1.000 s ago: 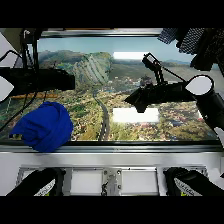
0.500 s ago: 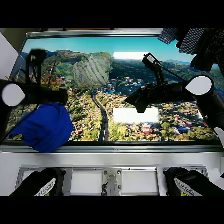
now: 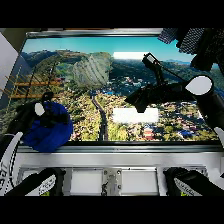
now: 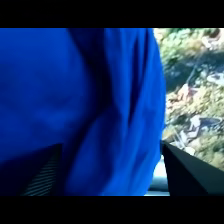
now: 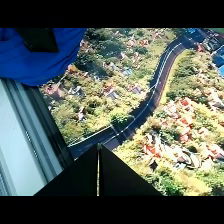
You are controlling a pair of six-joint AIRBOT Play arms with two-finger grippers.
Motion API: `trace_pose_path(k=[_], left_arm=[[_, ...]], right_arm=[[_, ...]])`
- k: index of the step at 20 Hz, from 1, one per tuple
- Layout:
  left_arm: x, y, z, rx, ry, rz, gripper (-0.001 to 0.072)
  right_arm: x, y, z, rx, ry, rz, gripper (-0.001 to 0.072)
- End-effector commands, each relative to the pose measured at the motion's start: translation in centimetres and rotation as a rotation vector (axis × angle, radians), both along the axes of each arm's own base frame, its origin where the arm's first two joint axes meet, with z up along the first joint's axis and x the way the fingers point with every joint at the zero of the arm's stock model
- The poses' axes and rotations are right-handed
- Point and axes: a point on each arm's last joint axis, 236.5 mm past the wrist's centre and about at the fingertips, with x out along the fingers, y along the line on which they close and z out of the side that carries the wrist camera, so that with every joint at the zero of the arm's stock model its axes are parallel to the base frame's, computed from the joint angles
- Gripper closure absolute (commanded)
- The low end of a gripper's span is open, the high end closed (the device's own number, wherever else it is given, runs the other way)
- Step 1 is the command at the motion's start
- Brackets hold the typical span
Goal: Fold the clothes and pants, and hang the long-sleeved shirts on hangers.
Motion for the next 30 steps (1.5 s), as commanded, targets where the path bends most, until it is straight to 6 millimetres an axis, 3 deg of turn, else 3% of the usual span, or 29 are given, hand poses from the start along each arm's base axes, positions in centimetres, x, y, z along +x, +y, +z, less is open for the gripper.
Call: trace_pose_path(k=[1, 3, 4, 5, 8, 12, 14, 15, 18, 20, 22, 23, 24, 25, 27, 30], left_arm=[[0.0, -2.6, -2.8, -0.070, 0.032, -0.026, 0.0113], [0.7, -3.6, -1.9, -0.072, 0.010, -0.062, 0.0643], [1.5, -4.3, -0.3, -0.074, -0.026, -0.087, 0.0698], [2.4, -5.1, 1.7, -0.079, -0.071, -0.113, 0.0698], [4.8, -8.8, 10.8, -0.109, -0.274, -0.221, 0.0698], [4.2, -15.9, 22.6, -0.197, -0.568, -0.402, 0.0698], [3.0, -19.8, 26.3, -0.266, -0.638, -0.462, 0.0698], [2.4, -21.9, 27.5, -0.297, -0.651, -0.499, 0.0698], [2.3, -28.7, 28.5, -0.357, -0.670, -0.619, 0.0699], [3.5, -33.7, 27.5, -0.384, -0.669, -0.673, 0.0698], [4.8, -37.7, 25.4, -0.385, -0.641, -0.712, 0.0697], [5.8, -38.7, 24.4, -0.371, -0.625, -0.719, 0.0524], [6.8, -39.0, 23.7, -0.359, -0.607, -0.714, 0.0162], [8.0, -38.2, 23.3, -0.348, -0.574, -0.671, 0.0024], [10.5, -34.0, 22.2, -0.295, -0.502, -0.586, 0.0024], [12.2, -24.6, 18.4, -0.202, -0.351, -0.431, 0.0024]], right_arm=[[0.0, 0.0, 0.0, -0.001, 0.001, 0.001, 0.0698], [0.0, 0.0, 0.0, 0.000, 0.001, 0.001, 0.0698], [0.0, 0.0, 0.0, 0.000, 0.001, 0.001, 0.0698], [0.0, 0.0, 0.0, 0.000, 0.001, 0.001, 0.0698], [0.2, 0.0, 0.1, 0.002, -0.012, -0.002, 0.0698], [-0.7, 2.0, 3.1, 0.163, 0.033, 0.016, 0.0698], [1.2, 0.6, 3.4, 0.123, -0.060, -0.032, 0.0700], [3.3, -1.8, 3.5, 0.072, -0.093, -0.136, 0.0701], [8.4, -12.8, 4.9, -0.085, -0.205, -0.557, 0.0700], [8.8, -19.9, 5.7, -0.146, -0.202, -0.804, 0.0700], [8.0, -24.5, 5.5, -0.195, -0.169, -0.942, 0.0700], [7.6, -25.8, 5.2, -0.210, -0.147, -0.973, 0.0700], [7.3, -26.9, 4.8, -0.220, -0.125, -0.996, 0.0700], [7.0, -27.8, 4.4, -0.230, -0.104, -1.015, 0.0699], [6.6, -29.0, 3.7, -0.245, -0.072, -1.039, 0.0697], [6.1, -29.3, 2.3, -0.265, -0.014, -1.036, 0.0690]])
